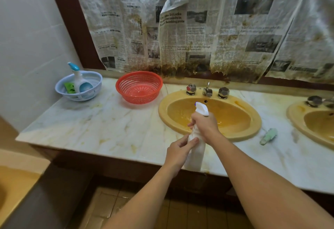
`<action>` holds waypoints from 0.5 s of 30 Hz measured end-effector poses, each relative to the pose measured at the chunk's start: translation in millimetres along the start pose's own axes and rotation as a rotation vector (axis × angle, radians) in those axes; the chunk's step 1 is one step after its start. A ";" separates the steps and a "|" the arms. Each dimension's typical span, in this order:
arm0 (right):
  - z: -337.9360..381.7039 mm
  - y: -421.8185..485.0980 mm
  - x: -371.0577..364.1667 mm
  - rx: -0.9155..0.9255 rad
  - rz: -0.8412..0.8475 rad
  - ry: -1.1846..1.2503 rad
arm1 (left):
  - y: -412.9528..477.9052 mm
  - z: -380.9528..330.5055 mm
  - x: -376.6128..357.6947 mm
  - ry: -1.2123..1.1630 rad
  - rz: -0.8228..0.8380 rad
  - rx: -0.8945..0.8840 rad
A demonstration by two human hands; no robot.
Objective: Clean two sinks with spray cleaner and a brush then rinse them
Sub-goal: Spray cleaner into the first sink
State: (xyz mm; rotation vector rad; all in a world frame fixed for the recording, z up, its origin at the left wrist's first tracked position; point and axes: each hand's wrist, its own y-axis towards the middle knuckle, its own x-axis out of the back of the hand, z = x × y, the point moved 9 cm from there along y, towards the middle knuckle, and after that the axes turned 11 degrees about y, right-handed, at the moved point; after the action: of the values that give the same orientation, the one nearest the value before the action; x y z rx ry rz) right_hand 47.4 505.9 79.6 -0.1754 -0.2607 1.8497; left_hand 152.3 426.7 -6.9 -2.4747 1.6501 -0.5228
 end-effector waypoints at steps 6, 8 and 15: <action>10.1 0.7 3.6 0.068 -0.089 -0.054 | 0.3 -5.6 4.1 0.001 -0.012 -0.014; 13.3 -0.9 7.4 0.082 -0.121 -0.042 | 1.2 -6.8 3.3 0.006 -0.030 -0.016; 15.0 1.2 30.8 0.073 -0.192 0.009 | 0.6 -21.2 -9.4 0.034 -0.007 -0.044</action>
State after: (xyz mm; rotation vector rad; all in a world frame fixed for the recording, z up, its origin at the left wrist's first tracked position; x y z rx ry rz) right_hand 33.6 533.7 94.1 -0.1051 -0.1966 1.6646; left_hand 141.1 436.9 10.7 -2.5166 1.6836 -0.5379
